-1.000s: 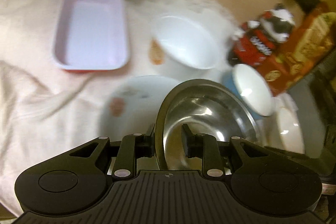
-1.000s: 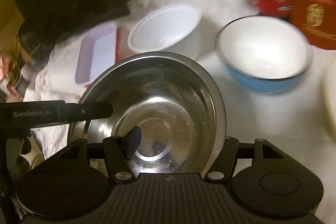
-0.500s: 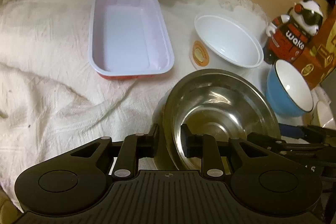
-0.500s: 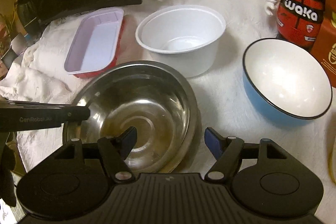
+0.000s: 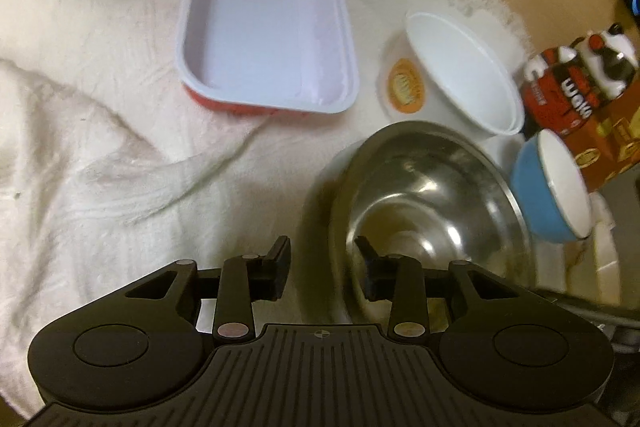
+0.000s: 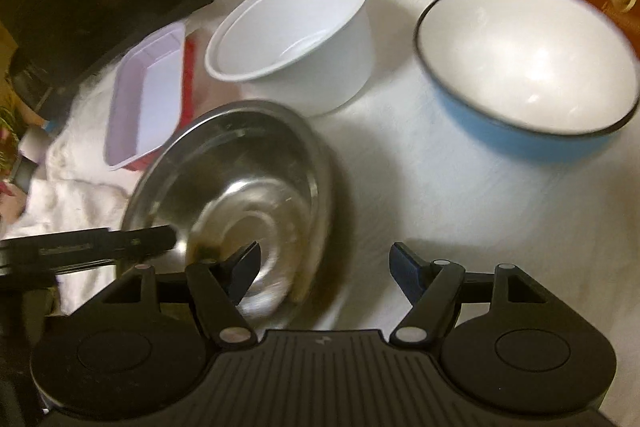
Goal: Organize plates and bowls
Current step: 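Lift the steel bowl with the left gripper and carry it toward the floral plate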
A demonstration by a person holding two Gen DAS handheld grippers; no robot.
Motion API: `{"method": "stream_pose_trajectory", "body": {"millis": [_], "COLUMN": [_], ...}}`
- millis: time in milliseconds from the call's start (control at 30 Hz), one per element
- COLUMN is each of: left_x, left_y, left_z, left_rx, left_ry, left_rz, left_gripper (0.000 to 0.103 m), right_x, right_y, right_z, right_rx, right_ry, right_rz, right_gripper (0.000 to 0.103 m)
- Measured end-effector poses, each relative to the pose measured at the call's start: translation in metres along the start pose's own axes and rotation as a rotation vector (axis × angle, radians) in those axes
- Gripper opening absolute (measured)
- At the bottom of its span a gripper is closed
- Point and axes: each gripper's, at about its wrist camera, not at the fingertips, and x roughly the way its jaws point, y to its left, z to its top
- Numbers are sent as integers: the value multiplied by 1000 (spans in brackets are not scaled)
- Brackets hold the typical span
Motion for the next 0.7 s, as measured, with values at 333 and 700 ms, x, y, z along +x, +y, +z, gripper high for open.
{"method": "stream_pose_trajectory", "body": {"millis": [333, 700], "left_x": [7, 21], "left_y": [-33, -45], "left_z": [6, 3], "left_rx": [112, 118], "left_ry": [37, 78], "left_rz": [-5, -62], "left_gripper": [49, 48], "right_x": [-7, -20], "right_y": [16, -5], "right_z": [-10, -30], "right_rx": [9, 80], "right_ry": [26, -12], "right_rz": [21, -36], "right_gripper": [72, 75]}}
